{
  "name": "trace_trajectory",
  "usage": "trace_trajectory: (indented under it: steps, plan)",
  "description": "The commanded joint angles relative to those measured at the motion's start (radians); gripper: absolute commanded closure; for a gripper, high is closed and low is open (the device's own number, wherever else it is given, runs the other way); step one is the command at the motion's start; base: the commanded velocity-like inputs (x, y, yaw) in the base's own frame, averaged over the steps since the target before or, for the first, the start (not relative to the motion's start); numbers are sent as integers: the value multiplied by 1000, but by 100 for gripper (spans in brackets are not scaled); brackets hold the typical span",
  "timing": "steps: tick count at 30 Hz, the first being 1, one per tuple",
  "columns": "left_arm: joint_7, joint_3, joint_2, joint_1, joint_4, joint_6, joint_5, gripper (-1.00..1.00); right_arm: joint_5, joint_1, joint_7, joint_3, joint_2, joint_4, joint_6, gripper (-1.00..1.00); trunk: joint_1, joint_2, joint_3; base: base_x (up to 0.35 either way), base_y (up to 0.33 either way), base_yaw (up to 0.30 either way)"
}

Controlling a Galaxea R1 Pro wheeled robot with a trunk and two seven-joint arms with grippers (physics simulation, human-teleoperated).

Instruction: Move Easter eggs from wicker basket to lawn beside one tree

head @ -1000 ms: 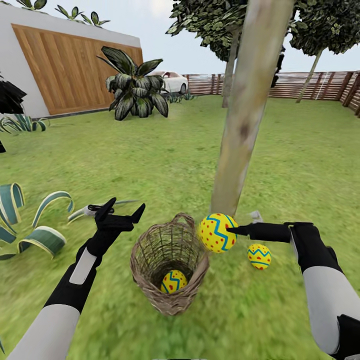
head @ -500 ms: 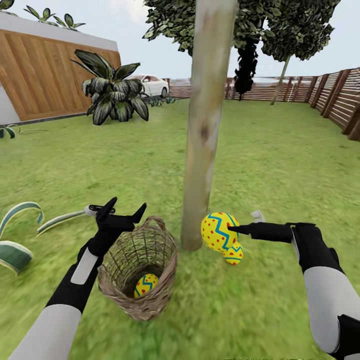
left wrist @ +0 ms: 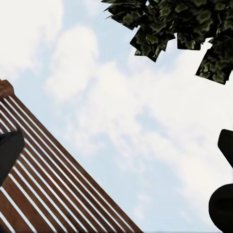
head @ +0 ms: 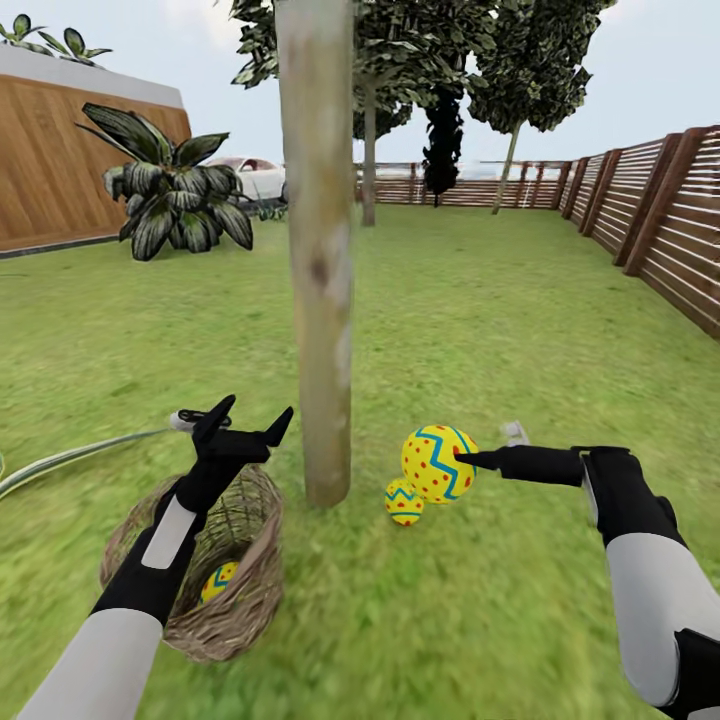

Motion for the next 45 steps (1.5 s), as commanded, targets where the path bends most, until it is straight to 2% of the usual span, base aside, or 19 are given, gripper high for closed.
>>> trace_trajectory:
  steps: [1,4,6,7,10,12,14,16,20,21,22,23,24,25,27,32,36,40,45]
  plan:
    - [0,0,0,0,0,9,2,-100,10,-1,2,-4,1,-1,17,100,0,0,0,0,-320,-237]
    - [0,0,-1,0,-1,9,1,-100,11,-1,-15,-4,5,0,16,100,0,0,3,0,-322,-237]
    - [0,0,-3,0,-1,9,1,-100,12,-1,-77,-4,8,1,14,100,0,0,6,0,-323,-237]
    - [0,0,-4,0,-1,9,1,-100,12,-1,-129,-4,9,1,11,100,0,0,7,0,-324,-237]
    - [1,0,-4,0,-1,9,1,-100,13,-1,-375,-2,14,1,-41,100,0,0,10,0,-327,-232]
    - [2,0,-4,0,-1,9,1,-100,15,-1,-512,1,16,2,-58,100,0,0,11,0,-328,-154]
    - [1,0,-4,0,-1,8,1,-100,21,-1,-610,2,38,3,-83,100,0,0,11,32,-328,-44]
    - [0,-1,-4,0,-1,8,1,-100,23,1,-684,3,64,4,-152,100,0,0,11,82,-327,-9]
    - [0,0,-4,0,1,8,1,-100,26,16,-716,17,80,5,-257,100,0,0,11,76,-169,-1]
    - [0,0,-4,0,1,8,1,-100,29,20,-730,18,91,6,-277,100,0,0,11,3,-6,0]
    - [0,0,-4,0,1,8,1,-100,38,30,-792,21,118,8,-304,100,0,0,11,1,-2,0]
    - [0,-1,-5,0,1,8,1,-100,106,52,-986,58,171,26,-386,100,0,0,11,0,0,0]
    - [0,-1,-6,0,1,8,1,-100,160,59,-1120,93,207,70,-442,100,0,0,12,0,0,93]
    - [0,-1,-6,0,1,8,1,-100,191,62,-1226,121,228,123,-486,100,0,0,12,0,0,187]
    - [0,-1,-6,0,1,8,1,-100,210,63,-1321,161,241,179,-537,100,0,0,14,0,0,235]
    - [0,-3,-11,0,-1,8,1,-100,214,65,-1344,180,246,204,-549,100,0,0,17,0,-1,272]
    - [3,-12,-63,0,-1,8,-2,-100,214,65,-1344,181,257,242,-551,100,0,0,17,0,-195,293]
    - [3,-13,-64,0,-1,8,-3,-100,214,65,-1345,182,258,272,-558,100,0,0,17,73,-325,295]
    - [3,-13,-64,0,0,8,-4,-100,218,65,-1377,182,258,341,-633,100,0,0,17,116,-317,295]
